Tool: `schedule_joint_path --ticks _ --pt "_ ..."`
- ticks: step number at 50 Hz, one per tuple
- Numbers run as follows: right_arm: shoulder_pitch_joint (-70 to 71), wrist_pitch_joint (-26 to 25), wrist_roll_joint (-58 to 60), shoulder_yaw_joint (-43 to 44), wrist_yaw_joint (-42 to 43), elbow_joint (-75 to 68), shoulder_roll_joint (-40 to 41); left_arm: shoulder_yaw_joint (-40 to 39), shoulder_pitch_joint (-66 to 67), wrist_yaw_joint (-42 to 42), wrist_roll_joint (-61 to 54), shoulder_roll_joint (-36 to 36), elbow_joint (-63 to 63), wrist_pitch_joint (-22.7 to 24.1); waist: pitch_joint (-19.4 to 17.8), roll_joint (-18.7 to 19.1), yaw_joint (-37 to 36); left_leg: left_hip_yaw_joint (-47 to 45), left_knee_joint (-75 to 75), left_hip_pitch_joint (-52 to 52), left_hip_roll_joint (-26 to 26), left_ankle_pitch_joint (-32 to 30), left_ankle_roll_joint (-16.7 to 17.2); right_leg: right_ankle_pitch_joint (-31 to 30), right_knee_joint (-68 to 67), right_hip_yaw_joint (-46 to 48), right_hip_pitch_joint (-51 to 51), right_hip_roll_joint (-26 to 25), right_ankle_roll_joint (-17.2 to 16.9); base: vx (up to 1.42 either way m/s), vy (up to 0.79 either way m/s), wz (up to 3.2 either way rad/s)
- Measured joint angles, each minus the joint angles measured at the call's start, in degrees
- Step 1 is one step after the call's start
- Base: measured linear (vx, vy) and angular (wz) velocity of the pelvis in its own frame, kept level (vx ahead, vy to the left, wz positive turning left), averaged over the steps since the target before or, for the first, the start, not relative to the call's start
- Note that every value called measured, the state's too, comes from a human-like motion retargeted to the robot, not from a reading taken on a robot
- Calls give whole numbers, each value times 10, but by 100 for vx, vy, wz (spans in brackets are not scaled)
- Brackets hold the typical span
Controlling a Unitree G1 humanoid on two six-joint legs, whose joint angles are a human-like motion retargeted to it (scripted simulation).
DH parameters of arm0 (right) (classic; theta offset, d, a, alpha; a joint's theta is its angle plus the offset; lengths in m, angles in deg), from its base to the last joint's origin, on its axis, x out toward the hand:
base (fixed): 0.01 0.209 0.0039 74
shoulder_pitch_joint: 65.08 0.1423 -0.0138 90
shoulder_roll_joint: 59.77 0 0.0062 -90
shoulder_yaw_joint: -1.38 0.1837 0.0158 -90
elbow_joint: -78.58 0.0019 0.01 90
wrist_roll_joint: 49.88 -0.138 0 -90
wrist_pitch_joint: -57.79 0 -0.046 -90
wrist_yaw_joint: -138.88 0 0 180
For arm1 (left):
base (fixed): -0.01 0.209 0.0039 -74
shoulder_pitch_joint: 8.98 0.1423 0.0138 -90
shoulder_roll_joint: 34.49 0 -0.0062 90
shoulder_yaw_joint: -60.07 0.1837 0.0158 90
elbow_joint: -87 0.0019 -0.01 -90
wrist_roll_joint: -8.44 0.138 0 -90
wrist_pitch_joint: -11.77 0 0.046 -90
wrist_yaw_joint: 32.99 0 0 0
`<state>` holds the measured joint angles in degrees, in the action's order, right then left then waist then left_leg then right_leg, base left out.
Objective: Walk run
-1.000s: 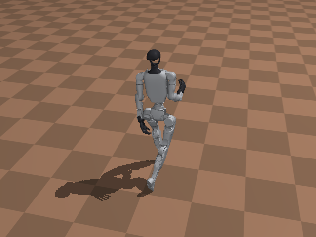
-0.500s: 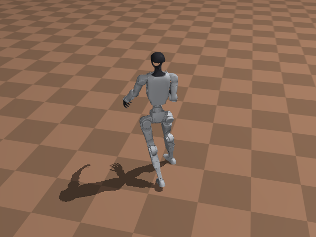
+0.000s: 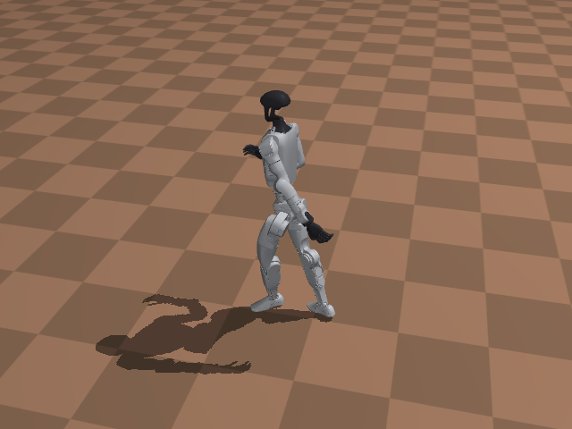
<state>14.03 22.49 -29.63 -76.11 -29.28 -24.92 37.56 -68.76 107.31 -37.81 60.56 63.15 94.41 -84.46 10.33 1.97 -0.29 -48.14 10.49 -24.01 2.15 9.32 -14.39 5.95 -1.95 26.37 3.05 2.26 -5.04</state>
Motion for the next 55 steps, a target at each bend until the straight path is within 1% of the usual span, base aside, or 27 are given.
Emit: schedule_joint_path --ticks 2,5,7,8,10,12,15,18,19,20,23,28,30,33,35,37,38,39,40,41,42,44,45,47,49,53,55 --pt "-23 -2 6 -2 10 3 12 -19 21 0 -10 10 0 7 1 -11 -11 15 -22 32 29 41 -6 -16 -21 2 20 2 -32 80 -3 115" --pt "-42 -4 16 -3 12 -2 38 -31 26 -11 -47 30 0 5 -1 -22 -48 236 -5 -14 64 68 -6 -129 -86 -44 21 11 -90 70 6 33" --pt "-55 -10 33 -6 18 5 49 -35 12 -8 -70 51 0 19 4 17 -37 154 -12 44 16 66 -6 -214 -173 -51 -2 -3 -70 61 26 171" --pt "-62 -14 40 -11 27 10 52 -37 0 -3 -78 60 0 36 5 40 -32 169 -18 64 9 77 -6 -249 -221 -54 -18 -20 -36 72 20 220" --pt "-70 -14 42 -12 37 13 60 -30 -35 -6 -98 75 0 71 9 78 -19 235 -18 80 -1 85 -6 -269 -316 -100 -64 -64 5 68 17 245" --pt "-76 -13 35 -2 32 8 70 -4 -86 -21 -112 83 -1 97 14 102 -18 287 -13 89 -7 87 -6 -218 -392 -166 -115 -97 6 55 22 250" --pt "-95 -22 35 7 40 8 81 48 -157 -31 -92 92 -46 138 20 108 -28 354 -17 113 3 84 -6 -171 -442 -231 -174 -116 46 55 13 262" --pt "-114 -21 44 16 47 12 87 116 -199 -15 -50 98 -138 170 27 109 -2 431 -18 136 8 78 -6 -120 -432 -218 -230 -76 95 67 -1 331" --pt "-118 -20 44 16 46 12 88 137 -213 -8 -37 95 -165 181 28 105 7 452 -17 143 12 75 -6 -110 -412 -232 -245 -71 98 80 -7 316" --pt "-122 -19 42 17 43 13 89 158 -228 -1 -25 92 -190 194 28 100 16 474 -16 152 18 73 -6 -103 -388 -254 -258 -70 97 72 -9 301" --pt "-133 -18 36 12 43 15 84 200 -267 4 -1 77 -243 237 22 80 33 535 -3 176 43 71 -6 -100 -264 -361 -274 -76 44 75 -11 252" --pt "-126 -20 49 10 39 25 71 231 -284 15 -20 73 -318 290 -5 43 47 579 -1 248 82 43 -1 -55 -86 -489 -285 -35 -3 75 -11 162" --pt "-117 -21 56 4 40 28 65 228 -270 25 -41 76 -343 306 -17 39 60 586 7 278 80 18 20 -32 -42 -488 -285 -30 -32 87 -25 106" --pt "-97 -22 63 -5 40 26 60 218 -230 51 -77 90 -366 331 -15 31 69 586 31 301 80 -69 75 -89 -52 -381 -278 -24 -24 92 -24 81" --pt "-90 -22 68 -10 38 27 61 210 -195 68 -96 101 -375 353 -4 49 85 613 83 292 68 -168 147 -36 -80 -373 -261 -34 6 105 -27 125" --pt "-85 -24 66 -8 40 28 65 199 -159 80 -98 113 -375 378 4 77 104 632 190 245 57 -279 253 8 -118 -414 -251 -66 37 97 -15 191" --pt "-82 -25 60 -3 40 27 65 198 -143 91 -98 122 -372 385 5 77 113 609 252 216 58 -319 284 29 -135 -384 -246 -44 39 105 -10 220" --pt "-77 -26 51 -2 40 25 65 194 -133 105 -102 129 -368 389 5 71 121 563 314 183 46 -357 294 45 -143 -356 -234 -22 42 91 -7 216" --pt "-73 -27 41 -3 39 22 66 189 -125 121 -107 136 -363 393 5 62 128 505 375 147 26 -393 294 59 -145 -330 -219 -1 45 87 -30 159" --pt "-70 -28 34 -6 37 22 69 182 -115 130 -115 137 -359 404 9 55 122 499 401 118 20 -384 283 55 -126 -323 -203 -16 65 100 -49 116" --pt "-68 -29 30 -7 36 23 72 177 -104 135 -123 136 -358 415 12 48 115 485 426 88 14 -359 262 53 -111 -318 -187 -27 81 125 -60 80" --pt "-63 -32 30 -2 36 27 71 172 -80 133 -129 132 -365 433 14 32 93 423 465 27 0 -263 190 51 -90 -315 -156 -30 93 99 -36 54" --pt "-60 -33 31 -1 38 31 69 166 -68 131 -128 131 -372 437 12 20 75 388 476 -3 -7 -232 171 46 -79 -316 -143 -27 96 63 -24 14" --pt "-54 -31 27 0 41 40 65 153 -49 125 -134 130 -393 448 6 -5 40 348 466 -63 -1 -176 157 33 -58 -310 -116 -25 101 72 -26 3" --pt "-51 -29 13 0 40 48 62 145 -33 109 -155 130 -422 465 -2 -19 6 326 418 -112 -1 -128 133 18 -36 -300 -85 -32 102 105 -30 7" --pt "-43 -25 -22 13 25 59 52 144 -11 61 -214 137 -497 484 -17 -34 -54 279 267 -175 -16 -44 58 -32 -7 -250 -30 -53 96 106 -24 12" --pt "-44 -24 -27 20 20 64 51 148 -6 49 -247 149 -539 484 -22 -41 -72 271 181 -182 -10 -10 39 -70 -7 -237 -5 -63 85 90 -23 13"
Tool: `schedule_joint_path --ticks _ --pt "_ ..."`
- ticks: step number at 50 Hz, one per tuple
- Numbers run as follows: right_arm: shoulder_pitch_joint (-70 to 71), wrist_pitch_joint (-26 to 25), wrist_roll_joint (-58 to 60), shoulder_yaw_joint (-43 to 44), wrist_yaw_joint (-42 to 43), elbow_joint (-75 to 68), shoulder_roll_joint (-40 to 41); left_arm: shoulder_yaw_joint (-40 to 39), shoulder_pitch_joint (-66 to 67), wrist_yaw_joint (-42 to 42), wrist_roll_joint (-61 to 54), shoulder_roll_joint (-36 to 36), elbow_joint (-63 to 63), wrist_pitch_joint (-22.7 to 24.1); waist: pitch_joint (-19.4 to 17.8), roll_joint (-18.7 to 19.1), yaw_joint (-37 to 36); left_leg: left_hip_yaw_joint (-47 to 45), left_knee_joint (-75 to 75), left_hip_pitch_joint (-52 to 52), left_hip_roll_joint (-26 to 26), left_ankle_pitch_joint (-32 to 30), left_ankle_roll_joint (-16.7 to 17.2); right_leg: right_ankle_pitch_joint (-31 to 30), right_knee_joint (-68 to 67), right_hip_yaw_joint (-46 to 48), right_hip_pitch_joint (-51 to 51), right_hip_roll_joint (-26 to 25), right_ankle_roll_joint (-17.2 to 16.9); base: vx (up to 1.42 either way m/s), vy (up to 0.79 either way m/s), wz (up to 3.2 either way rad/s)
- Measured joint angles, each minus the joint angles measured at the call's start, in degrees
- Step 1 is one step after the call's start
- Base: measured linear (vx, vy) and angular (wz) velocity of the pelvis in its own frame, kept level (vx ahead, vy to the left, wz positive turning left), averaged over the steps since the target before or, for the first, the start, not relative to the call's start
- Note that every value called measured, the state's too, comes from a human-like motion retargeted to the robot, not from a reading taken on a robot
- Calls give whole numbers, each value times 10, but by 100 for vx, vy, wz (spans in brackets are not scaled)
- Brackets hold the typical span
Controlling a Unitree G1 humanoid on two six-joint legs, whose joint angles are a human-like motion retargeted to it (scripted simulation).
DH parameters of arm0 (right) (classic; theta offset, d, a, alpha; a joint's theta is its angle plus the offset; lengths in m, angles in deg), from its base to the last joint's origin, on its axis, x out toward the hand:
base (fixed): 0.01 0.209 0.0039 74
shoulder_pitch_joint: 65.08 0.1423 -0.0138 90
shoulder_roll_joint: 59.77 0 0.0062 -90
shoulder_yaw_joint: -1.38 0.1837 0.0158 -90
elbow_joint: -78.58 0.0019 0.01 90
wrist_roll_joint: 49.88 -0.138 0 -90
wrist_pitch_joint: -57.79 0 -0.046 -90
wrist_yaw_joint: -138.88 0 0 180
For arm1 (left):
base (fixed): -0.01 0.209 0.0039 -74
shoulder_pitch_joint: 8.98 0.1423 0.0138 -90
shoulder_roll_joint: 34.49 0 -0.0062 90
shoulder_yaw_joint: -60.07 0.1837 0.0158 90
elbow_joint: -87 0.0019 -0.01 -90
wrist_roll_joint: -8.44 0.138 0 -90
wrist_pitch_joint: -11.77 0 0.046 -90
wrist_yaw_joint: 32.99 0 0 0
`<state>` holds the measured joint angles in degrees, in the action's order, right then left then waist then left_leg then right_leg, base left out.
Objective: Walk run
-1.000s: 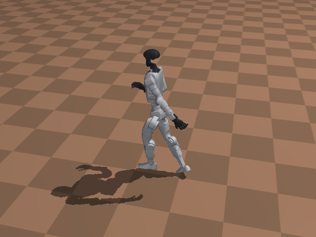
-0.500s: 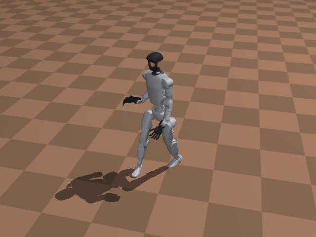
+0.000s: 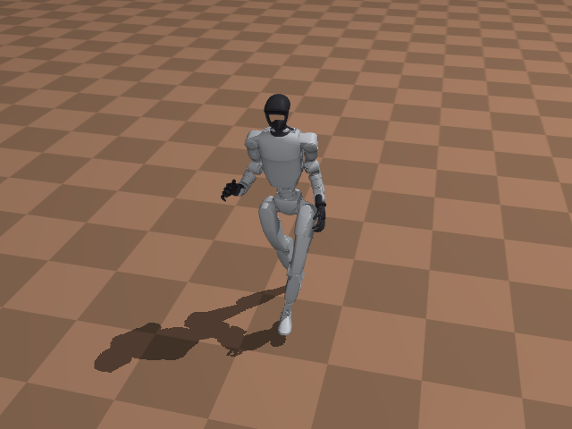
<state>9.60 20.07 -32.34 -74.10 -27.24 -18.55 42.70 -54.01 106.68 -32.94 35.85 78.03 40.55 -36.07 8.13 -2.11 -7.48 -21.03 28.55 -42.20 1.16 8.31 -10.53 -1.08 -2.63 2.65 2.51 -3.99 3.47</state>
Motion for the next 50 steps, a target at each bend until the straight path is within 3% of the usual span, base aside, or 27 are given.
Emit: schedule_joint_path --ticks 2,3,4,5,7,8,10,12,15,17,20,23,25,27,28,30,32,36,38,40,42,43,45,46,47,48,50 --pt "-7 -1 2 3 4 2 6 6 -3 -4 -33 17 -36 -7 -3 -15 -11 13 -59 9 18 -8 -8 -62 -15 11 21 2 -23 92 -26 9" --pt "-11 -2 5 5 7 3 10 11 -7 -5 -49 25 -50 -12 -4 -24 -17 11 -73 17 20 -59 -35 -104 -29 20 29 9 -40 127 -33 23" --pt "-17 -2 6 7 8 5 17 17 -12 -3 -62 33 -62 -18 2 -33 -13 7 -69 34 28 -26 -45 -155 -51 33 30 12 -61 155 -41 54" --pt "-23 -2 6 10 9 6 25 25 -18 0 -74 39 -72 -24 10 -40 -6 3 -56 57 39 51 -45 -209 -76 48 27 15 -84 167 -33 107" --pt "-42 -1 1 4 6 7 39 42 -38 18 -90 50 -74 -31 6 -25 33 53 -21 77 47 70 -44 -289 -216 1 -7 -24 -136 163 -25 161" --pt "-44 -2 -2 0 6 5 44 50 -59 23 -101 52 -69 -33 -6 -26 57 94 5 88 83 93 -43 -289 -339 -4 -43 -31 -148 140 -36 156" --pt "-43 -4 -11 -8 6 -2 58 67 -111 9 -134 53 -69 -27 -8 3 78 125 17 128 58 132 -26 -289 -436 -5 -98 -71 -144 97 -37 75" --pt "-50 -2 -16 -9 2 -7 65 94 -158 -20 -177 48 -86 -27 0 41 77 130 13 157 2 151 -8 -228 -473 -5 -163 -103 -100 106 -36 -6" --pt "-81 2 -10 -4 -4 -4 64 119 -221 -39 -200 38 -125 -32 4 60 73 131 -29 222 -8 148 12 -127 -492 -10 -258 -73 -38 122 -30 4" --pt "-99 1 -5 4 -4 0 63 144 -246 -41 -206 28 -155 -36 5 75 107 150 -83 274 5 112 19 -78 -441 10 -315 -32 -28 151 -34 124" --pt "-116 0 -3 19 -12 4 60 179 -253 -50 -216 13 -195 -38 9 92 167 169 -150 349 16 18 49 -60 -286 31 -359 23 -43 128 -31 160" --pt "-113 -3 -3 31 -23 10 55 195 -233 -69 -221 -11 -217 -33 6 102 210 172 -184 417 13 -121 100 -11 -116 -25 -367 26 -67 126 -41 97" --pt "-104 -7 -2 35 -25 19 51 201 -206 -77 -215 -31 -220 -29 5 108 209 154 -177 449 3 -220 144 4 -52 -36 -360 29 -61 142 -53 -12" --pt "-94 -14 2 34 -21 38 46 204 -166 -86 -199 -57 -217 -22 -1 94 199 137 -114 461 14 -320 204 -56 -74 -9 -344 27 8 146 -60 -80" --pt "-93 -18 5 23 -18 50 45 202 -137 -91 -186 -72 -212 -16 1 90 185 132 -56 445 18 -362 233 4 -109 16 -334 22 60 168 -72 -137" --pt "-96 -21 9 10 -14 67 41 193 -67 -113 -140 -104 -171 15 -13 124 157 166 174 381 -17 -383 255 96 -174 -127 -297 -105 99 153 -51 -92" --pt "-66 -13 2 38 -32 64 27 174 -36 -117 -80 -115 -93 39 -4 107 155 185 262 296 4 -361 226 112 -197 -55 -293 -39 100 123 -31 44" --pt "-47 -11 1 29 -36 49 3 118 45 -139 -87 -69 -9 53 -2 72 112 150 301 155 9 -187 135 117 -147 -93 -195 -51 115 147 -25 -59" --pt "-52 -7 2 33 -29 46 -6 86 67 -153 -132 -44 6 58 -12 56 77 128 252 90 0 -121 89 70 -110 -84 -147 -44 108 135 -16 -74" --pt "-61 -4 -2 29 -25 46 -9 61 75 -161 -176 -32 6 57 -23 32 38 102 152 43 4 -97 46 -4 -70 -40 -94 -19 87 137 -25 -89" --pt "-74 -4 -11 23 -30 46 -4 49 75 -162 -200 -31 -5 51 -28 15 3 106 3 39 26 -68 1 -91 -44 -56 -43 -31 73 148 -29 -82" --pt "-80 -6 -17 23 -35 45 -2 47 71 -162 -205 -31 -14 46 -32 2 -13 134 -63 43 47 -52 -10 -140 -38 -55 -21 -25 60 155 -29 -71" --pt "-87 -8 -29 23 -44 45 0 50 58 -156 -204 -26 -37 39 -38 -18 -37 139 -141 54 51 -26 3 -228 -48 -28 12 -8 30 146 -28 -52" --pt "-88 -7 -36 26 -50 47 1 57 45 -146 -199 -21 -53 32 -41 -17 -39 116 -145 68 36 -80 -4 -265 -75 -30 21 -18 3 123 -26 6" --pt "-89 -7 -43 28 -57 49 1 64 34 -136 -195 -17 -69 26 -44 -19 -30 93 -138 85 33 -89 -12 -289 -126 -29 19 -23 -27 144 -27 104" --pt "-92 -5 -50 31 -65 52 -1 74 24 -123 -190 -12 -87 18 -45 -29 1 74 -108 110 56 -3 -23 -289 -225 -22 -3 -20 -65 196 -28 163" --pt "-110 0 -58 30 -83 51 -2 102 11 -94 -189 -7 -106 4 -42 -45 52 151 -11 126 114 79 -8 -289 -425 18 -45 -13 -95 213 -30 148"
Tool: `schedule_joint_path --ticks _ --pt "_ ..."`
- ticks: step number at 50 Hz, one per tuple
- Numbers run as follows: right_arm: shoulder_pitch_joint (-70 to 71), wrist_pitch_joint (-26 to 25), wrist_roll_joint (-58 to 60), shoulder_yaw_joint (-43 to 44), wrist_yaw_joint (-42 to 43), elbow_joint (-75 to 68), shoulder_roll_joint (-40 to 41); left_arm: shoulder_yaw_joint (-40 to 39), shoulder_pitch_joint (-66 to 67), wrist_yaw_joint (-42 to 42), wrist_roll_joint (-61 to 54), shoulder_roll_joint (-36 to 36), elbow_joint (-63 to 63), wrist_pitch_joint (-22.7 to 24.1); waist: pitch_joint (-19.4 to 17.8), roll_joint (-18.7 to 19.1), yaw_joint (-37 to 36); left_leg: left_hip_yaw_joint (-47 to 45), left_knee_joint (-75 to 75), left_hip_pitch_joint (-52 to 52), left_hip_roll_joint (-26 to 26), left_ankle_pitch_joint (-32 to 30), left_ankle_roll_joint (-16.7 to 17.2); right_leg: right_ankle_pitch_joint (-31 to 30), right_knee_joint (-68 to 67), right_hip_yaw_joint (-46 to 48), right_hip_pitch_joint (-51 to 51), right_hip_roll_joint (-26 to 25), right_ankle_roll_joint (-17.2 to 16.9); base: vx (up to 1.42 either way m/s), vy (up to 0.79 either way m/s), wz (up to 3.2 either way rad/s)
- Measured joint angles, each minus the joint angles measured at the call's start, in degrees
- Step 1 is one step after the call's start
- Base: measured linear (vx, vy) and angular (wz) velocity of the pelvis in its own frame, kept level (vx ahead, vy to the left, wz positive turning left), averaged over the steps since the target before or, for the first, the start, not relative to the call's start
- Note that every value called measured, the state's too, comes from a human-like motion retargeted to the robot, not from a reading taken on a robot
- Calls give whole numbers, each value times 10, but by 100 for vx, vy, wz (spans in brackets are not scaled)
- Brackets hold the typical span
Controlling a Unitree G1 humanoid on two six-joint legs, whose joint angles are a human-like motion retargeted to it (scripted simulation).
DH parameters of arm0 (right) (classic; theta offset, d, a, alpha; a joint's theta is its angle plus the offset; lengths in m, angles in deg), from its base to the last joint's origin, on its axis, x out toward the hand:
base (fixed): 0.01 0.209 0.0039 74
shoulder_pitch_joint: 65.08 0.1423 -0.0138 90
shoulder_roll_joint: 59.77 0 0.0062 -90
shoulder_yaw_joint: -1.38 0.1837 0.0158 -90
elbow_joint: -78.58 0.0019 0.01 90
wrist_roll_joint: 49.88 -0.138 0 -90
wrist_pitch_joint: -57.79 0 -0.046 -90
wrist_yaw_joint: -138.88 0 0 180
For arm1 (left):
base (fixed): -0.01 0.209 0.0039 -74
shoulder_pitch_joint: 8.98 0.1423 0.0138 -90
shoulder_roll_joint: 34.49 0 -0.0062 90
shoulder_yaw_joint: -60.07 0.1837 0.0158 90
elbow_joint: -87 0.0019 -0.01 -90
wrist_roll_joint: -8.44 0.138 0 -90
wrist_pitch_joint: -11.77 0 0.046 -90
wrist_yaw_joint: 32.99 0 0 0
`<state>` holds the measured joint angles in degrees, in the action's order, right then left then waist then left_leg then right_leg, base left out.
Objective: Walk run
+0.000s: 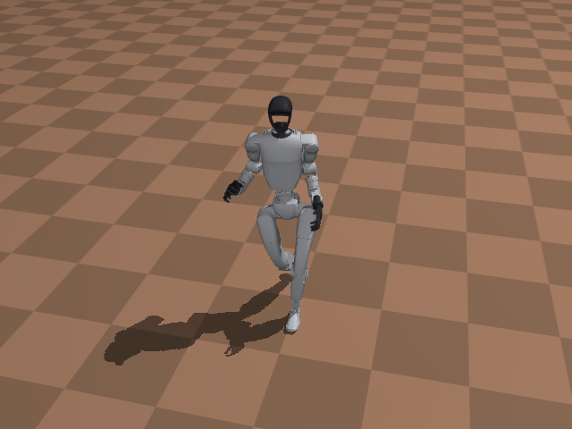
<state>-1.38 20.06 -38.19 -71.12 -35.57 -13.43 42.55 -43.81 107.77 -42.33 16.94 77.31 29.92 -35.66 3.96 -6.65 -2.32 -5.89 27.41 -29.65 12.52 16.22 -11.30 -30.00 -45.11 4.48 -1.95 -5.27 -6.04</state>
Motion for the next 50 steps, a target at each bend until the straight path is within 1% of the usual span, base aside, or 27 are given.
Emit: schedule_joint_path --ticks 2,4,5,7,10,12,15,17,18,19,20,22,23,25,27,30,33,35,37,38,39,40,42,43,45,48,50 --pt "9 6 -5 -17 -10 -11 5 -17 -70 2 -32 10 7 -1 18 45 43 60 17 16 -34 29 27 12 -36 1 -60 -60 11 136 -41 23" --pt "18 6 -6 -26 -2 -27 14 -16 -143 -28 -86 12 5 -8 30 79 45 30 16 55 -104 54 48 86 -58 -15 -129 -102 32 144 -50 -51" --pt "14 8 -7 -28 2 -33 17 -1 -170 -41 -112 12 -3 -13 36 83 38 18 8 79 -118 60 57 130 -62 -25 -157 -109 44 159 -47 -70" --pt "5 9 -6 -28 -1 -42 21 20 -208 -56 -143 -9 -32 -21 35 90 44 10 -36 134 -117 36 70 203 -33 -30 -215 -90 65 150 -38 -11" --pt "-6 6 -4 -22 -11 -45 19 49 -229 -65 -144 -50 -84 -24 37 118 101 19 -111 217 -116 -67 98 263 95 14 -277 -14 68 145 -25 95" --pt "-5 5 -3 -13 -12 -43 15 69 -222 -66 -139 -75 -116 -29 38 132 143 22 -147 267 -115 -167 128 291 215 31 -297 19 79 134 -21 109" --pt "15 -3 0 -7 -11 -34 16 72 -199 -72 -123 -103 -153 -37 34 145 177 5 -168 328 -126 -321 185 344 361 -32 -296 15 86 137 -36 16" --pt "35 -10 -5 -7 -7 -20 15 55 -172 -80 -101 -105 -164 -45 24 133 169 20 -131 352 -98 -410 241 311 379 -59 -282 16 100 156 -35 -59" --pt "44 -14 -10 -3 -6 -9 13 52 -158 -83 -89 -102 -161 -47 17 124 177 46 -88 352 -66 -449 258 242 356 -48 -279 36 107 175 -26 -42" --pt "48 -18 -16 -4 -8 1 13 44 -137 -86 -74 -97 -149 -43 18 127 168 27 -2 328 -66 -462 263 258 315 -35 -277 27 142 168 -22 -85" --pt "50 -22 -23 -8 -11 10 13 32 -113 -90 -59 -92 -133 -35 23 136 149 -14 105 290 -82 -462 263 316 264 -20 -277 2 191 170 -40 -117" --pt "57 -21 -45 10 -12 6 16 21 -63 -101 -17 -76 -54 -7 29 145 124 36 231 232 -75 -448 262 386 205 -84 -257 -36 189 178 -60 -21" --pt "73 -21 -61 29 -25 -8 19 21 -46 -100 1 -69 -10 6 34 140 122 50 292 185 -89 -405 258 399 203 -56 -242 -20 191 159 -56 29" --pt "96 -25 -71 9 -28 -25 14 16 -3 -103 8 -55 37 24 34 110 102 -4 339 112 -111 -320 196 416 225 -67 -187 -14 206 145 -40 -60" --pt "109 -23 -65 -1 -14 -35 1 0 48 -92 15 -51 56 40 24 98 73 -32 322 45 -129 -243 135 409 255 -106 -136 -30 210 144 -17 -86" --pt "109 -19 -47 4 -10 -38 -14 -25 103 -44 21 -37 66 71 13 77 30 -75 223 -42 -148 -178 75 323 323 -70 -58 -11 197 152 -16 -45" --pt "90 -22 -35 12 -12 -34 -4 -37 120 -8 18 -26 54 86 12 56 -21 -53 11 -66 -99 -127 38 170 380 -69 24 -16 159 138 -22 -51" --pt "78 -24 -31 21 -8 -33 11 -33 114 7 26 -20 27 77 5 36 -54 -34 -104 -61 -77 -87 29 69 389 -26 68 8 124 166 -27 -31" --pt "71 -24 -28 22 -1 -31 22 -26 96 17 39 -14 -14 63 -4 27 -58 -49 -153 -35 -87 -108 36 2 331 -37 84 2 81 158 -33 2" --pt "69 -24 -26 21 0 -28 25 -24 85 25 49 -10 -38 53 -17 22 -55 -53 -150 -17 -80 -182 24 1 243 -46 77 1 51 172 -38 78" --pt "68 -24 -26 18 -2 -24 27 -19 72 39 59 -9 -61 37 -21 9 -27 -51 -124 -4 -50 -146 1 0 151 -39 56 4 21 161 -43 170" --pt "68 -24 -26 14 -5 -19 28 -13 57 56 70 -9 -83 19 -21 -7 12 -45 -86 6 -8 -53 -27 0 58 -25 29 8 -10 182 -47 183" --pt "39 -18 -28 2 -15 -21 37 7 32 83 65 -19 -88 12 -3 7 40 33 -2 13 -14 0 13 0 -39 9 -7 -30 10 199 -57 88" --pt "42 -15 -33 -12 -20 -25 42 -7 -14 85 47 -23 -81 20 6 38 63 56 16 10 -53 20 31 0 -42 11 -48 -74 20 148 -65 24" --pt "41 -16 -38 -29 -12 -37 47 2 -100 61 -10 -34 -72 21 15 71 68 50 27 46 -105 63 53 71 -80 -6 -123 -118 23 130 -65 -18" --pt "20 -9 -27 -27 -20 -40 53 39 -180 17 -85 -33 -103 -9 21 73 62 30 -19 124 -122 59 80 193 -38 -51 -204 -118 33 143 -55 -41" --pt "8 -10 -13 -24 -28 -37 49 51 -210 -8 -133 -37 -135 -26 23 92 90 35 -76 180 -122 -1 92 245 37 -31 -254 -64 31 135 -35 46"
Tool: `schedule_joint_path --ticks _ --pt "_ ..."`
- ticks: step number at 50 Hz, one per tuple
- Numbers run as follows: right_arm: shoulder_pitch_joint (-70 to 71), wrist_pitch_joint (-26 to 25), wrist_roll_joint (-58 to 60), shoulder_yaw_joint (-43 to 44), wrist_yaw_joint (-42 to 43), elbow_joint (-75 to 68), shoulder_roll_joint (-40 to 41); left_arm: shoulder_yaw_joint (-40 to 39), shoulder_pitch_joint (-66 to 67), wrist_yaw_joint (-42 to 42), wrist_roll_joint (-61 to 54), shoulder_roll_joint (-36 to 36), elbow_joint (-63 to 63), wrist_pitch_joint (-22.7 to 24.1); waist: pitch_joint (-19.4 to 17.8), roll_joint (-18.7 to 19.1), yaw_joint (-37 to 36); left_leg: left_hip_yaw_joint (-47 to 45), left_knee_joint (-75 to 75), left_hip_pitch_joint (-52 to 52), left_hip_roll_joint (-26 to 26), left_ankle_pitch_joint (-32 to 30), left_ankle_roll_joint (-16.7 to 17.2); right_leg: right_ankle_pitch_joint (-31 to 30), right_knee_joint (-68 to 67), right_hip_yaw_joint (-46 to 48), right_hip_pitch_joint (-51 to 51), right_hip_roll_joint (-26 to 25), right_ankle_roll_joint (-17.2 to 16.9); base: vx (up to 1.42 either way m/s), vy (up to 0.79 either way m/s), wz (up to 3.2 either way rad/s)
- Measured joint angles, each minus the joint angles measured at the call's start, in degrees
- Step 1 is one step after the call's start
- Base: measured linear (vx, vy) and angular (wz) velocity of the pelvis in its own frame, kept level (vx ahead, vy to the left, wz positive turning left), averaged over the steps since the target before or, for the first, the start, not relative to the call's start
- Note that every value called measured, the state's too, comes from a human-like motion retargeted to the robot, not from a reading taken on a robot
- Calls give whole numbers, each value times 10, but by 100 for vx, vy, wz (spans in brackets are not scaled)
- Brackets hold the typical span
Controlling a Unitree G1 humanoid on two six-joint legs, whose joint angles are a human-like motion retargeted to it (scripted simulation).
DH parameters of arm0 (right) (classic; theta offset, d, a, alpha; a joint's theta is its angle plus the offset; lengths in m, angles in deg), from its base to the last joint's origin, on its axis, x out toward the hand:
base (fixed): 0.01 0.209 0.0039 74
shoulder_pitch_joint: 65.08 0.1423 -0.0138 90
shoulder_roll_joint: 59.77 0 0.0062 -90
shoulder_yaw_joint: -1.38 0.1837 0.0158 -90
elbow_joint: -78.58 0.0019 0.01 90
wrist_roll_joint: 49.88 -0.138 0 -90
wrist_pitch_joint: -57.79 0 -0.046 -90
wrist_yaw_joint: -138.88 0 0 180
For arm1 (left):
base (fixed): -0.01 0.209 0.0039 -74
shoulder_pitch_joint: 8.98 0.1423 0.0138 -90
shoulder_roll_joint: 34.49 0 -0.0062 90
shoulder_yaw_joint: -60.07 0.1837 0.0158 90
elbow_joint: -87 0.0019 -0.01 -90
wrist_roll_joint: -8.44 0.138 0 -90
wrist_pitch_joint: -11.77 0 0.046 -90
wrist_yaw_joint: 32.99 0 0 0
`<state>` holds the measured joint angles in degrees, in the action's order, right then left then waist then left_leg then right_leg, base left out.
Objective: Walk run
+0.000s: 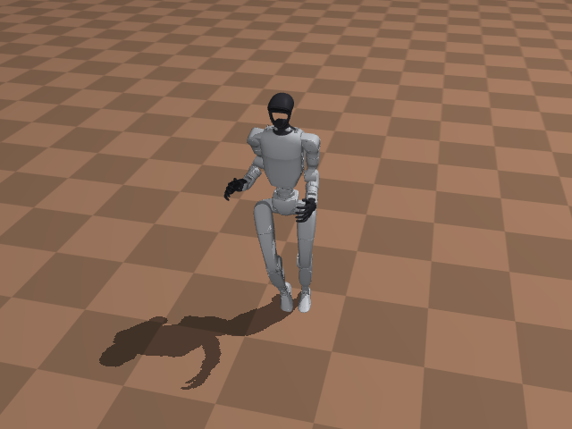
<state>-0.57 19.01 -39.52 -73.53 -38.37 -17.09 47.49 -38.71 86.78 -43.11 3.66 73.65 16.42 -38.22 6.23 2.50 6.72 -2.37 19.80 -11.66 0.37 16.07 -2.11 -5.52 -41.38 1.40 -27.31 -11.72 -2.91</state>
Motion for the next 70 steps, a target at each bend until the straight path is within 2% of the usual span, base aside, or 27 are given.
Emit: schedule_joint_path --ticks 3,6,8,10,12,14,18,22,25,27,28,30,33,37,43,45,47,48,49,50,52,54,58,65,66,68,70 --pt "-10 -1 3 4 -1 1 -11 28 8 -35 -47 -6 -49 -21 10 21 51 -7 -65 80 0 -162 53 27 181 36 -34 76 26 149 -34 52" --pt "8 -11 -13 6 -10 -5 -9 29 45 -102 -64 -22 -77 -46 8 34 69 -37 -80 144 -14 -329 122 65 321 -7 -30 87 71 142 -48 -28" --pt "34 -17 -32 7 -10 -1 -12 20 75 -142 -64 -35 -77 -55 -1 17 75 -45 -45 166 20 -421 165 -36 329 -32 -22 116 79 125 -25 -57" --pt "52 -22 -48 5 -7 14 -17 4 112 -156 -41 -51 -49 -40 -5 23 63 -52 107 120 30 -461 171 45 230 -18 -29 90 153 170 -44 -94" --pt "43 -23 -61 11 -2 24 -18 -6 175 -158 22 -63 24 -12 1 44 41 -14 255 82 -8 -448 166 119 183 -54 18 25 179 215 -104 -32" --pt "66 -21 -75 51 -15 16 -13 -29 202 -182 70 -46 104 -6 19 35 24 8 356 -2 -9 -377 125 139 185 -17 49 49 178 164 -58 25" --pt "82 -17 -60 60 16 20 -16 -81 255 -234 16 39 162 -12 25 -10 -63 -44 331 -129 24 -232 35 102 252 -54 151 49 176 133 -29 -118" --pt "74 -17 -38 52 28 21 -25 -111 282 -196 -23 63 144 15 7 -53 -139 -81 125 -210 57 -144 -29 -86 328 -46 252 60 119 158 -34 -90" --pt "52 -20 -35 46 18 18 -21 -106 273 -161 -1 66 116 18 0 -74 -181 -82 -81 -201 89 -81 -68 -234 351 0 326 74 10 166 -37 -58" --pt "42 -17 -39 45 14 19 -16 -92 244 -134 13 69 88 7 -22 -89 -183 -94 -129 -173 99 -103 -66 -245 239 31 339 97 -67 157 -39 -10" --pt "42 -16 -40 42 11 19 -16 -86 226 -119 18 69 73 0 -35 -94 -182 -97 -112 -171 104 -174 -101 -245 164 -1 335 91 -107 178 -64 51" --pt "51 -12 -40 33 9 15 -11 -72 181 -80 27 56 31 -23 -38 -116 -125 -55 13 -184 145 -52 -129 -245 0 32 284 71 -121 181 -82 134" --pt "34 20 -24 15 34 -21 -5 -53 113 -60 7 31 18 -22 -17 -61 -82 16 108 -157 87 13 -98 -216 -59 -2 224 -50 -61 170 -34 37" --pt "13 34 24 16 54 -47 -17 -27 3 -130 -83 25 -1 -39 12 -21 -72 -9 67 -57 16 36 -56 -55 -92 12 86 -26 23 149 -49 -33" --pt "5 21 87 48 65 -47 -21 25 5 -97 -42 -35 -81 -24 25 23 8 -22 -70 103 3 -262 33 52 225 56 2 122 26 142 -29 44" --pt "14 16 85 48 73 -45 -9 30 19 -108 -24 -49 -100 -30 20 33 32 -31 -79 147 -12 -360 73 107 334 0 7 119 38 162 -53 20" --pt "24 11 71 36 76 -30 -1 25 32 -125 -12 -59 -108 -38 10 26 34 -49 -47 179 -21 -426 136 80 366 -27 15 131 37 137 -50 -19" --pt "28 7 62 28 77 -15 0 23 36 -131 -9 -61 -107 -39 0 9 43 -39 -8 188 -6 -449 155 8 347 -36 20 143 24 155 -57 -9" --pt "25 2 51 16 76 4 1 18 45 -137 -3 -63 -100 -36 -3 11 41 -27 69 170 -9 -458 160 5 304 -13 19 131 65 155 -56 -29" --pt "19 -3 39 2 73 25 2 10 57 -143 4 -64 -89 -32 -2 22 32 -13 165 140 -21 -461 157 37 250 26 14 107 132 183 -69 -55" --pt "10 -7 8 -9 69 41 3 -9 99 -170 32 -45 -28 -18 8 23 9 -26 277 102 -25 -420 93 123 176 -42 39 70 138 192 -73 8" --pt "40 -4 -35 11 47 36 10 -14 120 -191 34 -13 30 -7 12 14 -6 6 372 25 -13 -343 77 145 167 4 69 86 140 130 -33 37" --pt "71 -10 -68 0 37 21 -1 -24 196 -206 -23 42 74 -3 14 -7 -55 -56 342 -100 3 -202 -3 103 226 -19 157 69 135 135 -13 -51" --pt "84 -19 -81 -6 12 21 -12 -70 247 -190 -6 26 72 14 12 -46 -157 -93 -66 -180 68 -81 -77 -138 335 31 318 62 36 133 -23 -34" --pt "87 -19 -86 -8 10 25 -15 -74 240 -183 1 22 63 15 14 -51 -166 -113 -97 -182 61 -87 -73 -171 328 49 337 67 -5 131 -36 -19" --pt "97 -19 -98 -14 6 36 -21 -77 222 -159 15 13 42 15 10 -58 -189 -156 -102 -185 23 -167 -117 -231 291 32 358 52 -75 141 -63 -30" --pt "101 -18 -114 -17 -7 46 -34 -71 199 -123 29 1 24 10 23 -74 -161 -185 -17 -167 11 -71 -129 -245 149 60 322 43 -89 174 -68 92"
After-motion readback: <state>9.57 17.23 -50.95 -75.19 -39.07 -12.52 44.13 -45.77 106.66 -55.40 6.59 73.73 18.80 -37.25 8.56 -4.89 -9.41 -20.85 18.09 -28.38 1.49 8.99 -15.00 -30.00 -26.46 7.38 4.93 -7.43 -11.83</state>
